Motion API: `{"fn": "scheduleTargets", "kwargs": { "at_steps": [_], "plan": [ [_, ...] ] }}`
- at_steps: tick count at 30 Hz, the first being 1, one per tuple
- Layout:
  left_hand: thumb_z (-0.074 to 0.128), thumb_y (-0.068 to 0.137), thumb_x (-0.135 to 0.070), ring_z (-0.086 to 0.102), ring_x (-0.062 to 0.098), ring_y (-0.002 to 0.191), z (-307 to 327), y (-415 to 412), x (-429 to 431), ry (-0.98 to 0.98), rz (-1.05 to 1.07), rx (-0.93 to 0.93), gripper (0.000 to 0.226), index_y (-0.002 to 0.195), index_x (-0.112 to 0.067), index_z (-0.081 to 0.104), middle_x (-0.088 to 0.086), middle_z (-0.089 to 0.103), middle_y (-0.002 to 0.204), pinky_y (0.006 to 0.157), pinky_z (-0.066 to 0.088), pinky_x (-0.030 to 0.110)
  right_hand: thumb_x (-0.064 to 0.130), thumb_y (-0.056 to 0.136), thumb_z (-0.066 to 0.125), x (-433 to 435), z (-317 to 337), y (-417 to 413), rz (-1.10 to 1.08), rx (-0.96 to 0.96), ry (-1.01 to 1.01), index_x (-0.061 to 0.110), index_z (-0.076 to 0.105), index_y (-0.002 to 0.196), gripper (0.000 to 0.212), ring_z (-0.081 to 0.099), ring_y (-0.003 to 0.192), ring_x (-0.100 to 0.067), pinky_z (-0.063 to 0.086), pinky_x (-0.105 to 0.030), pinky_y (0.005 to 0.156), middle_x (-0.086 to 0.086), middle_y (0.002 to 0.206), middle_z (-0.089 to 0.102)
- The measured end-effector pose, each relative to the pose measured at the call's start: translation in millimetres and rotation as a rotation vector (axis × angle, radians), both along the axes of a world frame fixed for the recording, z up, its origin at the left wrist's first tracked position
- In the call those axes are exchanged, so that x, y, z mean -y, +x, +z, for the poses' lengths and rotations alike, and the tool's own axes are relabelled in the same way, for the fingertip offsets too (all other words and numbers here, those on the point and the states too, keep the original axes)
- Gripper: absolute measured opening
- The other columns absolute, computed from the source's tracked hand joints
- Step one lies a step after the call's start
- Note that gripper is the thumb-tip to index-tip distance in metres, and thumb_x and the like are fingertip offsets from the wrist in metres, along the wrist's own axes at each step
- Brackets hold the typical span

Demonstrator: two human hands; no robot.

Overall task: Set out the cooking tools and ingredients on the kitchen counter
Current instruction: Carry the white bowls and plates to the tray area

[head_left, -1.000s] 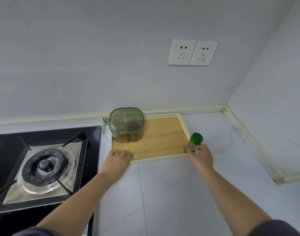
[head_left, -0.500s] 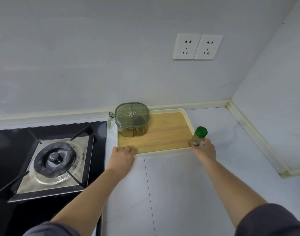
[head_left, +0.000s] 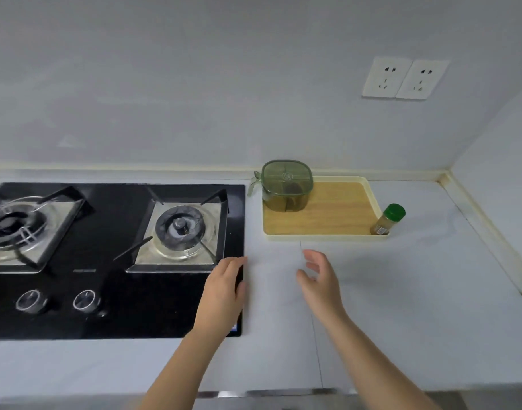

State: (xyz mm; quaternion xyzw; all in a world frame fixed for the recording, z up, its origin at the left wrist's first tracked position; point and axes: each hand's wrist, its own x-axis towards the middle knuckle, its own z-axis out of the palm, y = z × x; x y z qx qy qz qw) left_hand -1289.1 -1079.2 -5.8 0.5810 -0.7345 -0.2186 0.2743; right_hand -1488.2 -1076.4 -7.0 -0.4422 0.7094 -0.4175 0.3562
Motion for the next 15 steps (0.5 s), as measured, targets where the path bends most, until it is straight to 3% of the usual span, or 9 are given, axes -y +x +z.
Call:
{"fn": "scheduleTargets", "kwargs": {
  "at_steps": [2,4,7,10,12,14,15],
  "plan": [
    [0.057,0.087,0.004,0.053,0.004,0.105,10.4,30.5,-31.0,0.023,0.090,-0.044,0.049,0.131,-0.018,0.054,-0.010,0.049,0.121,0.088,0.036,0.005,0.001,0.086,0.058,-16.9,11.8,40.3,0.043,0.054,-0.025,0.024,0.057,0.110,0.033,0.056,0.112,-0.013,0.046,-0.028,0.091,0.007,0.117,0.060],
    [0.053,0.084,0.013,0.052,-0.001,0.093,18.4,58.4,-55.2,0.010,0.158,-0.084,0.053,0.126,-0.018,0.057,-0.012,0.046,0.111,0.078,0.038,0.000,0.001,0.087,0.056,-32.7,23.9,77.4,0.091,0.093,-0.047,0.024,0.059,0.105,0.029,0.056,0.111,-0.010,0.045,-0.024,0.089,0.008,0.114,0.062],
    [0.055,0.081,0.017,0.053,0.000,0.084,33.8,107.9,-83.7,-0.042,0.233,-0.121,0.049,0.118,-0.014,0.062,-0.010,0.047,0.102,0.075,0.041,0.003,0.004,0.089,0.056,-51.0,41.1,136.5,0.169,0.113,-0.076,0.023,0.061,0.107,0.026,0.056,0.110,-0.007,0.045,-0.024,0.094,0.009,0.113,0.062],
    [0.065,0.085,-0.001,0.056,0.001,0.081,51.8,168.9,-113.1,-0.029,0.339,-0.138,0.039,0.121,-0.018,0.061,-0.010,0.053,0.108,0.076,0.047,0.013,0.008,0.090,0.057,-70.7,55.3,205.3,0.258,0.102,-0.087,0.025,0.061,0.110,0.027,0.055,0.110,-0.002,0.046,-0.024,0.092,0.013,0.112,0.061],
    [0.067,0.088,-0.021,0.056,0.004,0.104,60.1,221.3,-137.3,0.001,0.381,-0.069,0.047,0.133,-0.022,0.052,-0.010,0.052,0.129,0.090,0.042,0.016,0.009,0.090,0.057,-87.4,64.3,261.1,0.312,0.077,-0.125,0.026,0.061,0.110,0.027,0.053,0.109,0.000,0.043,-0.021,0.091,0.015,0.111,0.059],
    [0.065,0.089,-0.032,0.037,0.011,0.133,65.6,269.7,-159.5,0.002,0.395,0.028,0.060,0.143,-0.025,0.040,-0.008,0.037,0.149,0.111,0.030,0.026,0.010,0.089,0.056,-102.4,71.0,312.2,0.374,0.055,-0.171,0.026,0.061,0.110,0.027,0.051,0.109,0.002,0.037,-0.014,0.087,0.017,0.111,0.058],
    [0.064,0.089,-0.035,0.029,0.014,0.139,69.6,293.1,-170.7,0.006,0.420,0.050,0.064,0.146,-0.026,0.035,-0.007,0.030,0.153,0.116,0.026,0.035,0.009,0.089,0.056,-108.7,74.5,336.2,0.408,0.047,-0.186,0.026,0.061,0.110,0.028,0.050,0.109,0.003,0.035,-0.011,0.085,0.017,0.112,0.057]
  ]
}}
